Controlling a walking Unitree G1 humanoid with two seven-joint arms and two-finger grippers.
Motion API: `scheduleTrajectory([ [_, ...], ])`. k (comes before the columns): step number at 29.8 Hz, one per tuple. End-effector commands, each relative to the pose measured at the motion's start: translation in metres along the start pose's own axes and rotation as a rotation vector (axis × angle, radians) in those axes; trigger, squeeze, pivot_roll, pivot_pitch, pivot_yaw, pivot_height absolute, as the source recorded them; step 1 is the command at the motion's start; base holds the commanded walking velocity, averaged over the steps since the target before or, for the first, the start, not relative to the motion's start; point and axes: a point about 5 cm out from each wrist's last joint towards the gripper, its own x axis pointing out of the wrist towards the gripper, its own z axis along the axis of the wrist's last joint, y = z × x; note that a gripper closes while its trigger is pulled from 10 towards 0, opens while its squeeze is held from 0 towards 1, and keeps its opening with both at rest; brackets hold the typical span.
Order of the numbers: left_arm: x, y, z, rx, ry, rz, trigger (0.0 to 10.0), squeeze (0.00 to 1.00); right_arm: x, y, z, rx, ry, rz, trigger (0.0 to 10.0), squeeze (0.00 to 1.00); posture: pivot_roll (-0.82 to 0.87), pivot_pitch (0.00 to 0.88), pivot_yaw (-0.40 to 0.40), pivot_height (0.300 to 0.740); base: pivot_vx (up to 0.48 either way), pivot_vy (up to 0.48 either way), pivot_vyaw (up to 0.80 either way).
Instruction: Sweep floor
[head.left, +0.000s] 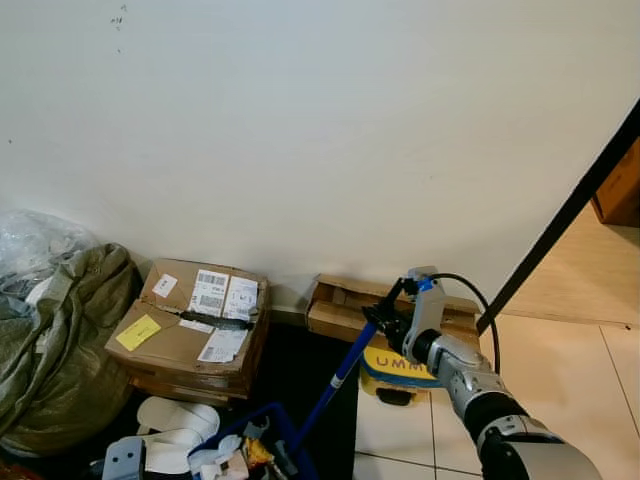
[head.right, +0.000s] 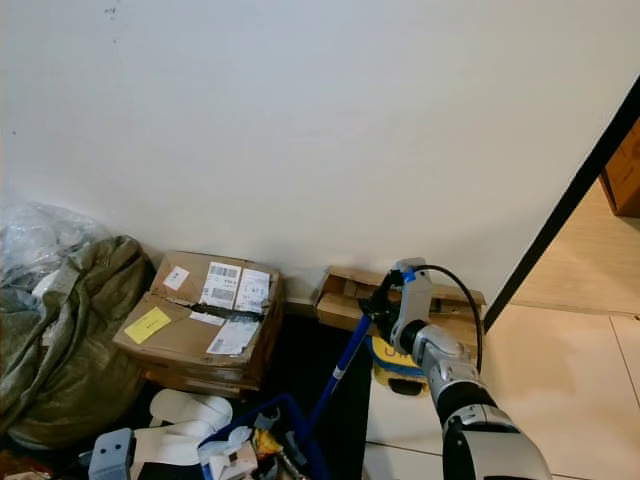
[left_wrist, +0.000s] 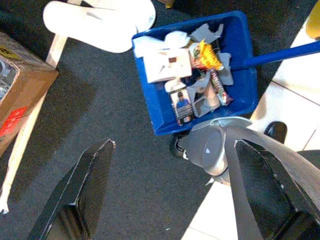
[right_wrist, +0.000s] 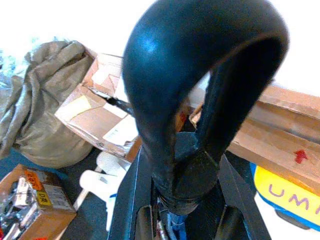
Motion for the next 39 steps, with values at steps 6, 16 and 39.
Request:
scheduleTrajectory([
  [6, -0.001, -0.004, -0.011, -0.016, 0.050, 0.010, 10.0, 0.00, 0.002, 0.002, 0.000, 0.112, -0.061, -0.058, 10.0, 0.00, -0.02, 0.094, 0.014, 0.740, 0.000, 0.000, 0.00],
  [16, 0.002, -0.011, -0.010, -0.015, 0.055, 0.011, 10.0, 0.00, 0.000, -0.005, 0.005, 0.173, -0.118, -0.125, 10.0, 0.00, -0.03, 0.053, 0.008, 0.740, -0.224, 0.000, 0.00],
  [39, 0.004, -0.024, -0.011, -0.038, 0.057, -0.001, 10.0, 0.00, 0.001, -0.006, 0.006, 0.141, -0.109, -0.171, 10.0, 0.00, -0.05, 0.000, -0.042, 0.740, -0.325, 0.000, 0.00],
])
